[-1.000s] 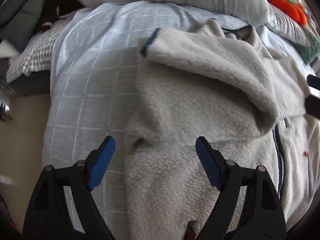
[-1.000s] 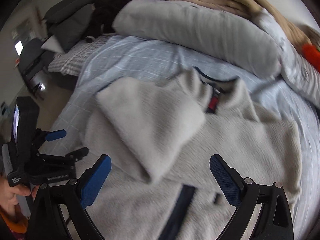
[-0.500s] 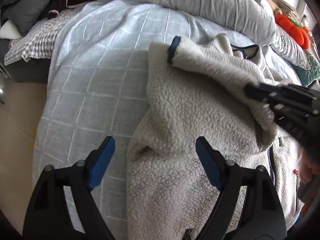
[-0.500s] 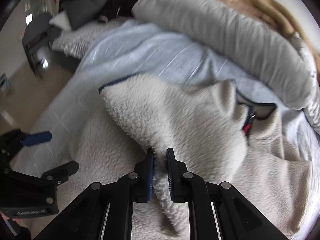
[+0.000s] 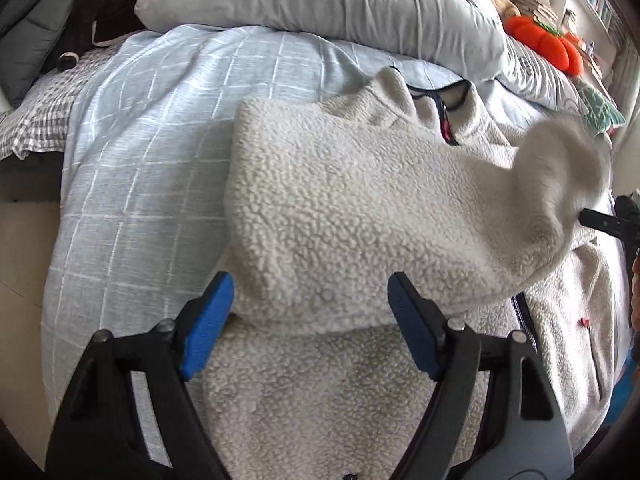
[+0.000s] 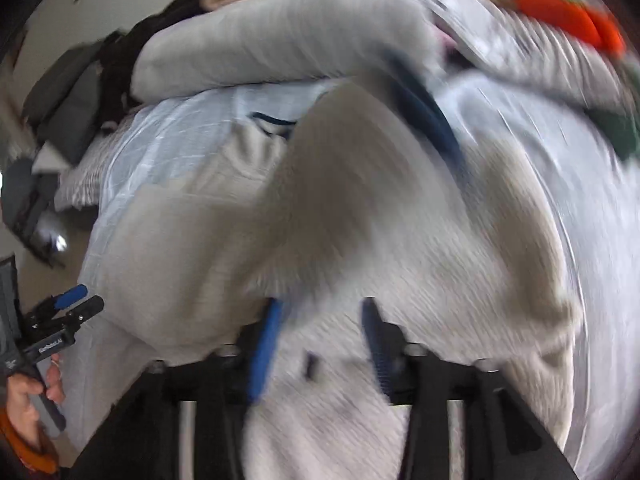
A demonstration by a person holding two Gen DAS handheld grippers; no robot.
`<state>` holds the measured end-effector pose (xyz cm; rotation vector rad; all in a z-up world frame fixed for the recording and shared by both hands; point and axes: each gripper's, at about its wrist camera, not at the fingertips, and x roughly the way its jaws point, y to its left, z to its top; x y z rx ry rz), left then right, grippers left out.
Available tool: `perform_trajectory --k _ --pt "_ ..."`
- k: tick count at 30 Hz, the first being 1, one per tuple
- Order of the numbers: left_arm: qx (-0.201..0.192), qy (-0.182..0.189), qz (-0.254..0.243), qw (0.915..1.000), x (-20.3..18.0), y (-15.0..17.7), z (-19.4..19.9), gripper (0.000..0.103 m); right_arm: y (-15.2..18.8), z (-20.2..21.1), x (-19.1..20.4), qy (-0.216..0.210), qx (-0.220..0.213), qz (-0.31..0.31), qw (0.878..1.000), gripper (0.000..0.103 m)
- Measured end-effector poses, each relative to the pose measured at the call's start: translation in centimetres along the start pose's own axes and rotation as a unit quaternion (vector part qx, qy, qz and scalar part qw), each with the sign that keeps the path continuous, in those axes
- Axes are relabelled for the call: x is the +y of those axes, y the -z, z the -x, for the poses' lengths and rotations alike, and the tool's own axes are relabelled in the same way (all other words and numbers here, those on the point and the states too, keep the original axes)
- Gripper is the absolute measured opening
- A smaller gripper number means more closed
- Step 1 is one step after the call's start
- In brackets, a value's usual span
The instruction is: Fold large clothes
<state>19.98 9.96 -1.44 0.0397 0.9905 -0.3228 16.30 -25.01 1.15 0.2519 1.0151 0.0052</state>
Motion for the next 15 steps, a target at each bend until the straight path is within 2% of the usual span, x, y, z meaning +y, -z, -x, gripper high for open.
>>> perform_trajectory --k 3,8,12,13,15 --pt "-0.006 0.005 0.0 1.0 -0.2 0.0 0.2 0.079 1.3 1.1 -3.8 -0.043 -0.002 -0.053 0.998 0.059" --pt "-0.034 0.015 0.02 0.9991 0.2 -0.4 0.6 0.058 1.5 2.1 -7.2 -0.038 -0.026 -0.095 0.994 0.067" --pt "-0.054 0.031 0.042 0.9971 0.9 -0.8 0.8 0.049 0.8 3.0 -9.3 -0.063 -0.045 -0.133 0.988 0.069" --pt "-0.056 0.033 0.044 0.9969 0.9 -0.8 0.8 0.047 0.5 2.9 -9.6 -0.071 -0.046 -0.142 0.986 0.073" --pt "-0.055 0.038 0.045 0.9967 0.8 -1.0 0.7 0.046 -0.2 2.2 -10.0 -0.076 -0.033 -0.16 0.984 0.074"
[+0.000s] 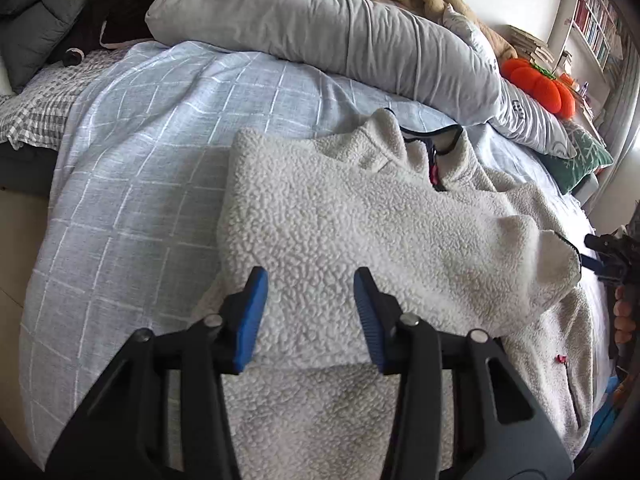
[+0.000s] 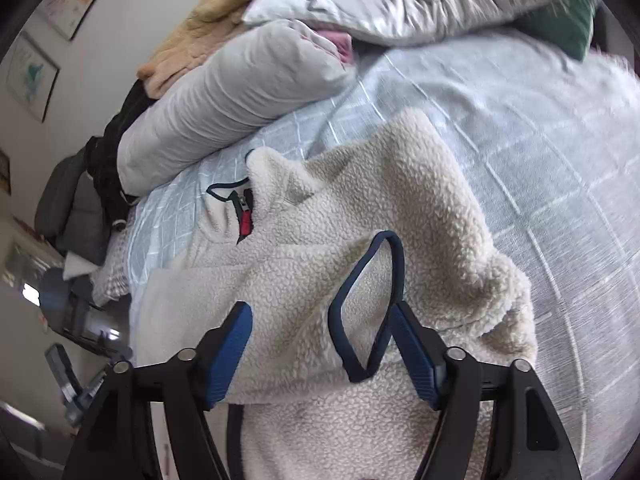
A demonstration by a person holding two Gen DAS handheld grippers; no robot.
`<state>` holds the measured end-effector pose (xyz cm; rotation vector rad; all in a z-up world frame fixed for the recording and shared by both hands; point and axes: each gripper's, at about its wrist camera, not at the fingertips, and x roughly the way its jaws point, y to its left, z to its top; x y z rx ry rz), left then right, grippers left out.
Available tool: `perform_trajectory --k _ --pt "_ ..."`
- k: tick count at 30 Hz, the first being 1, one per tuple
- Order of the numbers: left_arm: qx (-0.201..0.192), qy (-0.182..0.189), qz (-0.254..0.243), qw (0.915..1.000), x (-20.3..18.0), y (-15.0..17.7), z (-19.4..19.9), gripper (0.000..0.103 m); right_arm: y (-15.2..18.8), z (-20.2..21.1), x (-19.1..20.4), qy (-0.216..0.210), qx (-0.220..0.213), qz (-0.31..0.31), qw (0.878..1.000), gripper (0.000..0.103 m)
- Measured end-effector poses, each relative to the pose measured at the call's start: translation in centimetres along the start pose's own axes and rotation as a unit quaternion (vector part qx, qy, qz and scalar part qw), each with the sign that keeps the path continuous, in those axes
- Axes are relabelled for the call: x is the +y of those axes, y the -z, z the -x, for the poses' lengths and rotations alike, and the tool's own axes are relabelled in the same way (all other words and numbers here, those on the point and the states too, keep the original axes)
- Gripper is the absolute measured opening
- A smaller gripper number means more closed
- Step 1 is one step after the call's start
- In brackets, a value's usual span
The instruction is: Fold large clothes
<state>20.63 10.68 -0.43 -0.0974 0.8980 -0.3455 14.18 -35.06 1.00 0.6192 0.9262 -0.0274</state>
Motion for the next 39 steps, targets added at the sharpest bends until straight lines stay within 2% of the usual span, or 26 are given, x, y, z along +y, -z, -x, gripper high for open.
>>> perform_trajectory --k 3,5,6,8,9,11,13,15,17,20,22,24,26,28,30,31,33,37,39 --pt "0.009 0.0 -0.005 0.9999 -0.3 0.2 -0.4 0.045 0.4 -1.9 -0.5 0.025 0.03 -0.01 0.999 0.072" --pt "0.009 -0.004 -0.01 0.9999 -0.6 0.2 -0.5 0.041 0.9 -3.8 -0.2 0.035 0.049 0.003 0.998 0.044" --pt "0.005 -0.006 -0.011 0.9999 -0.7 0.2 -0.4 0.037 1.3 -4.7 0.5 0.056 0.058 0.028 0.996 0.02" --pt "-0.008 -0.014 -0.014 0.9998 -1.0 -0.1 0.2 0.013 1.4 -4.7 2.1 0.088 0.047 0.07 0.993 0.017" --pt "-0.021 -0.018 -0.02 0.9994 -1.2 -0.5 0.7 0.009 1.2 -3.8 3.7 0.099 0.025 0.109 0.989 0.017" --pt "-0.046 -0.02 -0.03 0.9983 -1.6 -1.3 1.5 0.008 0.8 -1.5 6.0 0.11 -0.021 0.163 0.98 0.016" --pt "-0.06 -0.012 -0.037 0.9974 -2.0 -2.0 1.5 0.008 0.2 1.2 8.5 0.12 -0.083 0.225 0.963 0.016" --pt "-0.044 -0.007 -0.043 0.9981 -2.2 -2.4 0.2 0.008 -0.5 1.9 9.3 0.127 -0.106 0.252 0.953 0.017" --pt "-0.007 -0.014 -0.055 0.9984 -2.4 -2.1 -2.3 0.008 -1.0 1.0 8.6 0.144 -0.1 0.252 0.952 0.017" --pt "0.075 -0.018 -0.081 0.9937 -2.5 0.4 -6.7 0.008 -0.8 -2.6 5.5 0.201 -0.07 0.241 0.947 0.017" --pt "0.064 -0.016 -0.1 0.9928 -2.7 1.3 -6.9 0.008 0.2 -6.3 2.7 0.231 -0.017 0.235 0.944 0.018" --pt "0.063 -0.009 -0.103 0.9927 -2.6 0.9 -6.3 0.008 1.1 -7.5 1.7 0.235 -0.004 0.247 0.94 0.019" --pt "0.057 -0.001 -0.089 0.9944 -2.2 -0.2 -5.4 0.008 1.0 -6.6 2.0 0.235 -0.023 0.243 0.941 0.024" --pt "0.024 -0.006 -0.083 0.9963 -2.0 -1.9 -4.2 0.009 0.4 -5.2 2.5 0.234 -0.039 0.231 0.944 0.042" --pt "0.001 -0.014 -0.085 0.9963 -2.1 -3.5 -4.0 0.009 -0.1 -3.5 2.9 0.245 -0.077 0.225 0.94 0.053" --pt "-0.004 -0.017 -0.085 0.9962 -2.1 -4.0 -4.3 0.009 -0.4 -2.4 3.3 0.24 -0.103 0.22 0.94 0.054" --pt "-0.01 -0.03 -0.081 0.9962 -1.8 -5.5 -5.6 0.009 -0.8 -1.6 4.2 0.221 -0.117 0.216 0.944 0.054" --pt "-0.001 -0.052 -0.057 0.997 -0.1 -6.6 -9.4 0.009 -0.6 -3.4 4.6 0.195 -0.1 0.226 0.949 0.054" --pt "0.014 -0.067 -0.046 0.9966 0.9 -6.3 -11.5 0.009 -0.3 -5.4 3.5 0.209 -0.083 0.23 0.947 0.054"
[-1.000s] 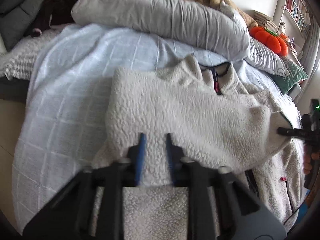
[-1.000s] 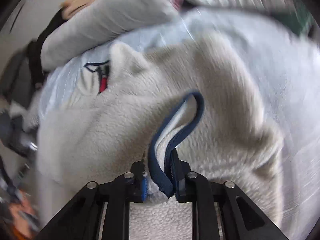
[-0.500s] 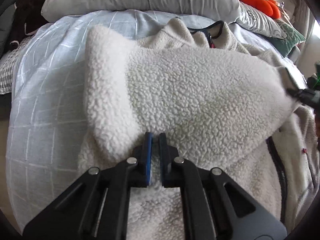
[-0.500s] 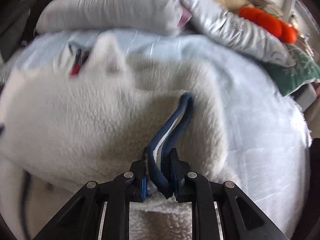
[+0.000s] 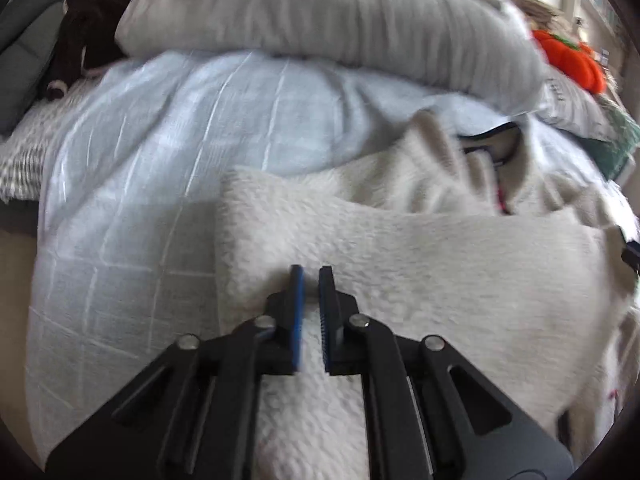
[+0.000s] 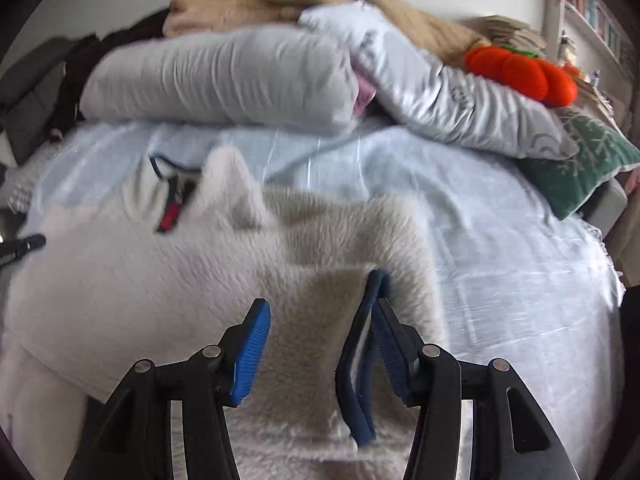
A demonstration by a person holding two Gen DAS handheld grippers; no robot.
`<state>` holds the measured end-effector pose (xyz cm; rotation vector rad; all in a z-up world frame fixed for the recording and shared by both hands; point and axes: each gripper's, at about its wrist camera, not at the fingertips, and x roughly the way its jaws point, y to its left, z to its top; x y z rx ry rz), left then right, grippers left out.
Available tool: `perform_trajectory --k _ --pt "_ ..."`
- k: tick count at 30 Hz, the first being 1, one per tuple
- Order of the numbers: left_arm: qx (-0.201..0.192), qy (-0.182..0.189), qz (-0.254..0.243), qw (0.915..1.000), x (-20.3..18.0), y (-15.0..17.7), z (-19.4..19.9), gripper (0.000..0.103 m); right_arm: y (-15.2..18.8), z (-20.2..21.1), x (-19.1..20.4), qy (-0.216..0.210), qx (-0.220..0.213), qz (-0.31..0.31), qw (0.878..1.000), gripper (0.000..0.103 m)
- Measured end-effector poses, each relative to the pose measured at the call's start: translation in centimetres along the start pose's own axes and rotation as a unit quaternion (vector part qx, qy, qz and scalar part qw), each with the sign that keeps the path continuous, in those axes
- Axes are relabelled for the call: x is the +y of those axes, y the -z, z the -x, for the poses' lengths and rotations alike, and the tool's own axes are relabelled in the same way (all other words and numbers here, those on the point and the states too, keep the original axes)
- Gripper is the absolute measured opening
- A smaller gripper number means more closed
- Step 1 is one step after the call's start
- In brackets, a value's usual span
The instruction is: Fold large clothes
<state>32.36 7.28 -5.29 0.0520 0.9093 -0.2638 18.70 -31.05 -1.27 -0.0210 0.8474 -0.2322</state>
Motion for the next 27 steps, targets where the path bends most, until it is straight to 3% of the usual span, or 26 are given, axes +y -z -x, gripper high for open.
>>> perform_trajectory --k 2,4,6,8,9,11,13,16,19,27 --pt "0.019 -0.02 -0.005 0.9996 0.3 0.8 -2.1 0.009 1.2 -2.9 -0.4 0.027 0.045 0.003 0.999 0.054" --pt "0.006 -0.041 -0.019 0.999 -0.5 1.1 -2.3 0.009 2.0 -3.5 -1.2 0.004 0.037 -0.017 0.999 0.055" --pt "0.009 -0.065 -0.036 0.9972 -1.4 0.9 -1.9 0.008 1.9 -2.9 -1.1 0.009 0.04 -0.009 0.999 0.055" --pt "0.019 -0.065 -0.027 0.9973 -1.8 0.7 -0.6 0.011 1.8 -2.2 -1.0 0.009 0.046 0.0 0.999 0.056" --pt "0.024 -0.061 -0.021 0.9976 -1.8 0.8 0.2 0.015 1.9 -1.7 -1.0 0.007 0.051 0.0 0.999 0.057" --pt "0.032 -0.039 -0.013 0.9986 -1.9 1.3 2.6 0.042 2.2 -0.3 -1.3 -0.005 0.063 -0.001 0.998 0.06" --pt "0.035 -0.017 -0.016 0.9991 -2.3 2.2 4.8 0.059 3.1 1.7 -1.4 -0.01 0.068 0.004 0.998 0.067" --pt "0.046 -0.011 -0.035 0.9983 -2.8 3.9 8.3 0.063 4.4 4.5 -1.2 -0.002 0.071 0.018 0.997 0.072" --pt "0.058 -0.013 -0.046 0.9972 -2.8 6.2 11.5 0.073 5.9 7.5 -1.3 -0.006 0.065 0.027 0.997 0.077" --pt "0.095 -0.013 -0.051 0.9941 -1.6 12.1 16.6 0.081 10.1 13.9 -1.6 -0.01 0.064 0.035 0.997 0.083"
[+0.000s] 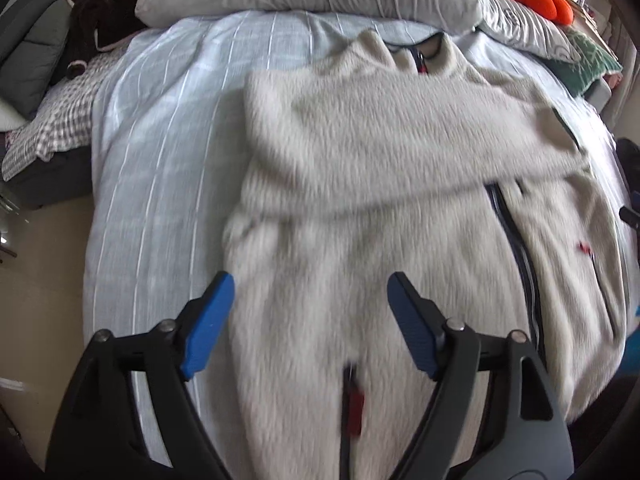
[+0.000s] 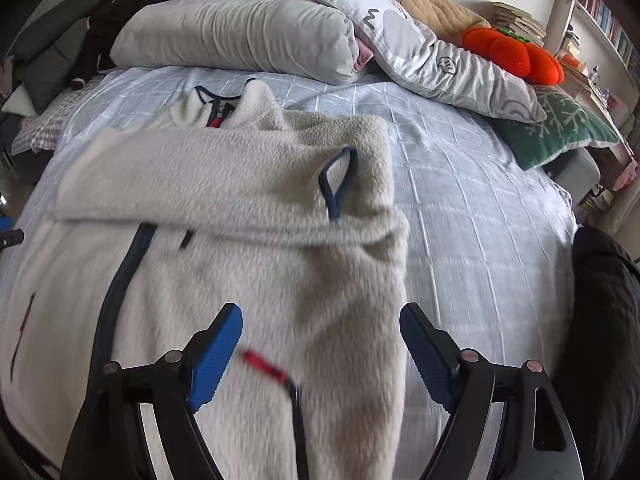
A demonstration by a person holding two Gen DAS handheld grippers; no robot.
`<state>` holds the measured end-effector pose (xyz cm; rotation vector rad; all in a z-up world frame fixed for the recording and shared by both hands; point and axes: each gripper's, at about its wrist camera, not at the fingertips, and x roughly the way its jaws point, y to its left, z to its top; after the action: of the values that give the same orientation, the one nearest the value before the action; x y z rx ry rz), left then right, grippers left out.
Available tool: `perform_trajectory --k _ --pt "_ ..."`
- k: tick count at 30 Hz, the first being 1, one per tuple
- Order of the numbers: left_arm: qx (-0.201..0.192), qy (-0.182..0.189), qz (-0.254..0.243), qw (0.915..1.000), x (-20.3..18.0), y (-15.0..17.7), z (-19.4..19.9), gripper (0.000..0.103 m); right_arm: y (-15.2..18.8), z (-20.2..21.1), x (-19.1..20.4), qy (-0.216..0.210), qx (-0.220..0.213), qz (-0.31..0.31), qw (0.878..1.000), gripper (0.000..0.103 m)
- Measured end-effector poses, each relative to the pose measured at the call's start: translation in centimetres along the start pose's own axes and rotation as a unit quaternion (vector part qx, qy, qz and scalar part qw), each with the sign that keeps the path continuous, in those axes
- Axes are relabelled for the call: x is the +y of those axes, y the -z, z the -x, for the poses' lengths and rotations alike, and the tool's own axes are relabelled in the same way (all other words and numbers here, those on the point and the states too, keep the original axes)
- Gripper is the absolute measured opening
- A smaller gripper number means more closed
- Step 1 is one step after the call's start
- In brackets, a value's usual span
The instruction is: Fold large clothes
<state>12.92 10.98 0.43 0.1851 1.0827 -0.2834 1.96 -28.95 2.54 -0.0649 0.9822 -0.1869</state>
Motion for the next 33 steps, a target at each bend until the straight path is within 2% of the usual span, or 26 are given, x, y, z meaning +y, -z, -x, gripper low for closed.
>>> perform_trajectory --k 8,18,27,31,33 --pt "0.064 0.014 0.005 0.9979 1.5 6.5 0.4 0.082 4.3 1.6 -0.7 -0.01 0.037 0.011 0.999 0.083" --pt "0.124 0.066 0.018 0.99 3.5 10.6 0.6 0.082 10.0 1.2 -4.2 -0.048 0.141 -0.025 0.988 0.083" --pt "0.17 0.12 0.047 0.977 5.7 13.3 -0.2 0.082 14.0 -0.3 -6.2 -0.091 0.208 -0.053 0.973 0.083" --pt "0.204 0.159 0.051 0.9648 5.3 14.8 -1.0 0.07 14.8 -1.0 -6.5 -0.111 0.233 -0.065 0.964 0.083" --pt "0.215 0.156 0.036 0.9634 4.4 15.7 -1.2 0.068 15.1 -1.2 -6.5 -0.118 0.24 -0.067 0.961 0.083"
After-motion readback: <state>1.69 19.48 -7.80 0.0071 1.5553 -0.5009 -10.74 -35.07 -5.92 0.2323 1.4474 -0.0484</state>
